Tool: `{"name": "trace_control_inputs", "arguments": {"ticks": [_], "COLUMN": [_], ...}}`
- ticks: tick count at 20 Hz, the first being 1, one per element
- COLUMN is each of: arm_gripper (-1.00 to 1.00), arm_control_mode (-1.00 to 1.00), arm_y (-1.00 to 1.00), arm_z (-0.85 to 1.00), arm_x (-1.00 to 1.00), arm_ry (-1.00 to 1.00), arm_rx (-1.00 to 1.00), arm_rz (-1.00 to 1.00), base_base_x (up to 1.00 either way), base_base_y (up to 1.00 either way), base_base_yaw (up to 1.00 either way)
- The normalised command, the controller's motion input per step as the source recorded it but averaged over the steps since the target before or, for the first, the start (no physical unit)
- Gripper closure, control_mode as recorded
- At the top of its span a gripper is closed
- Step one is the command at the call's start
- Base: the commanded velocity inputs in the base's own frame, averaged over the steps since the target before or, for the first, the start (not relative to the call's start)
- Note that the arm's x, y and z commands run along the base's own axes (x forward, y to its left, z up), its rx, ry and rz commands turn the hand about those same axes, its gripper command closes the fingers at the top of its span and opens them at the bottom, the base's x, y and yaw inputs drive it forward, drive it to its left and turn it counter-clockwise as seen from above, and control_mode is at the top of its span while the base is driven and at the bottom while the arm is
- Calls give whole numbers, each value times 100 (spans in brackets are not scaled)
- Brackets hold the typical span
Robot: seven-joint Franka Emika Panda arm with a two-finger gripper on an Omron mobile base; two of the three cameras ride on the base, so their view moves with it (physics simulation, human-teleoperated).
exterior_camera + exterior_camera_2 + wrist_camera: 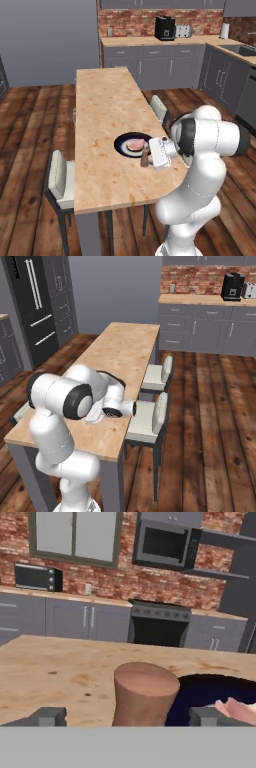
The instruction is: Retrieve the shaker from the cabinet and place it next the steak on a plate on the dining table.
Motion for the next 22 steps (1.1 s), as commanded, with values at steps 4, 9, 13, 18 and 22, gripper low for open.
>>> {"name": "trace_control_inputs", "arguments": {"ticks": [4,9,13,18,22], "arm_gripper": [-100,-100,-100,-100,-100], "arm_control_mode": [-100,-100,-100,-100,-100], "arm_y": [-23,-50,-48,-22,0], "arm_z": [2,26,51,73,100], "arm_x": [-38,-47,-49,-54,-76], "arm_ry": [-1,-4,-15,-25,-30], "arm_rx": [7,15,16,9,0], "arm_rz": [0,-4,-5,-7,-9], "base_base_x": [0,0,0,0,0], "base_base_y": [0,0,0,0,0], "base_base_yaw": [0,0,0,0,0]}}
